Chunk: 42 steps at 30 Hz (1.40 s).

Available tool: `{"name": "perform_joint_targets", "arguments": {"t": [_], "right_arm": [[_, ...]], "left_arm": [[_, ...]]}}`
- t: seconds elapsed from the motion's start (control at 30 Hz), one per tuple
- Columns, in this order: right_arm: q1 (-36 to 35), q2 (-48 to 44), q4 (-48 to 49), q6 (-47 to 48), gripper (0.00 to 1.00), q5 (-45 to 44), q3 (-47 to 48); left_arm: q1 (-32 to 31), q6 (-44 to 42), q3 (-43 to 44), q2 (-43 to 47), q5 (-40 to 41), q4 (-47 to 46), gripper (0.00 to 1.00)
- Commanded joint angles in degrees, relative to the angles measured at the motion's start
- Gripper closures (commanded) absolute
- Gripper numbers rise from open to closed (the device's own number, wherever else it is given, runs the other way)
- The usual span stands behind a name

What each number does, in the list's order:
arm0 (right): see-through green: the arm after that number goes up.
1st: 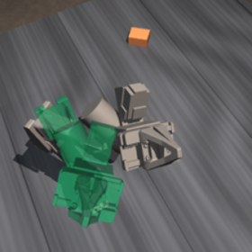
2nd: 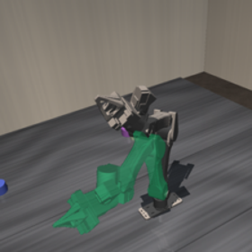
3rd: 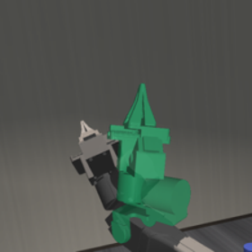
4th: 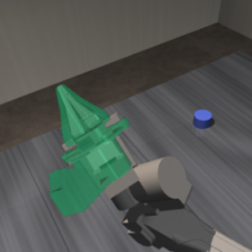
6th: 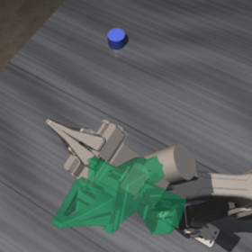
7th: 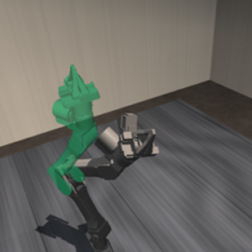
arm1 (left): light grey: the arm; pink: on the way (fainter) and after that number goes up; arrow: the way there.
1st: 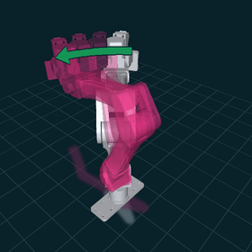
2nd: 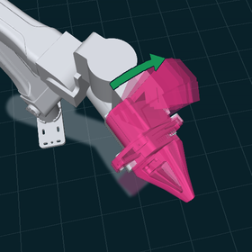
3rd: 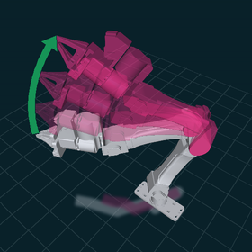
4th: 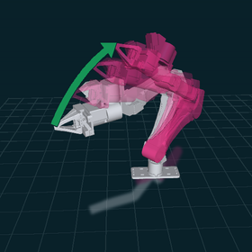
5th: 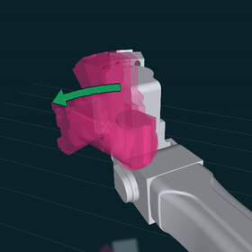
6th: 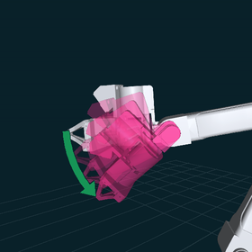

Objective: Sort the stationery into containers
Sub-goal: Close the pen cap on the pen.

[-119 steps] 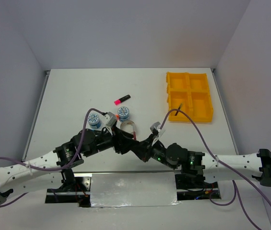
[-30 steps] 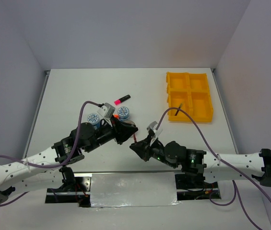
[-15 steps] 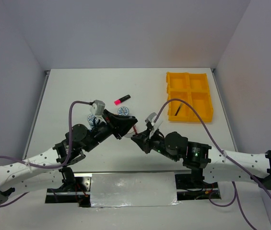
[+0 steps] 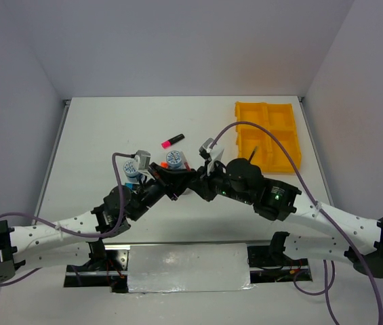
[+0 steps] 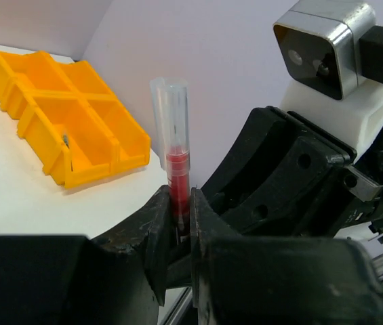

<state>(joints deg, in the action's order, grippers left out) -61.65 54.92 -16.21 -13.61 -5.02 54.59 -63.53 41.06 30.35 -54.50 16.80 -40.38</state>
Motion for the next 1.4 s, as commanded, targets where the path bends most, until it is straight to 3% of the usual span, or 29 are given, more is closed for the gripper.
{"name": "perform_joint_targets", "arguments": {"t": [0.0,0.33,0.37,0.47,0.5,0.63,1.0,1.37], "right_arm": [[2.15,0.54,25.26,-0.64,1.0,-3.95,11.59],[2.15,-4.81,28.6,-2.3,1.0,-3.95,-3.6],[2.15,-5.08,28.69,-2.56,1.0,-3.86,-4.92],[1.97,-5.96,28.77,-3.71,1.0,-3.34,-7.55],[1.97,-6.4,28.78,-4.4,1.0,-3.25,-8.09],[1.88,-7.8,29.04,-5.82,1.0,-1.67,-11.42],[-2.07,-10.09,27.28,-5.38,1.0,0.79,-13.89],[-5.76,-9.92,25.52,-5.73,1.0,4.13,-16.18]], "left_arm": [[-5.55,0.34,-5.21,-5.09,-13.37,16.12,1.0],[-5.55,-4.32,5.06,2.29,-4.5,33.86,0.99],[-5.55,-4.93,7.16,2.47,-4.14,34.92,0.94],[-5.55,-6.6,10.51,3.43,-2.91,38.35,0.55],[-5.55,-7.21,10.96,4.48,-2.13,39.06,0.33],[-5.55,-8.71,13.76,7.65,1.3,39.94,0.02],[-4.85,-13.2,20.01,9.76,7.55,39.07,0.01],[-2.22,-17.86,25.72,8.63,3.25,35.99,0.05]]}}
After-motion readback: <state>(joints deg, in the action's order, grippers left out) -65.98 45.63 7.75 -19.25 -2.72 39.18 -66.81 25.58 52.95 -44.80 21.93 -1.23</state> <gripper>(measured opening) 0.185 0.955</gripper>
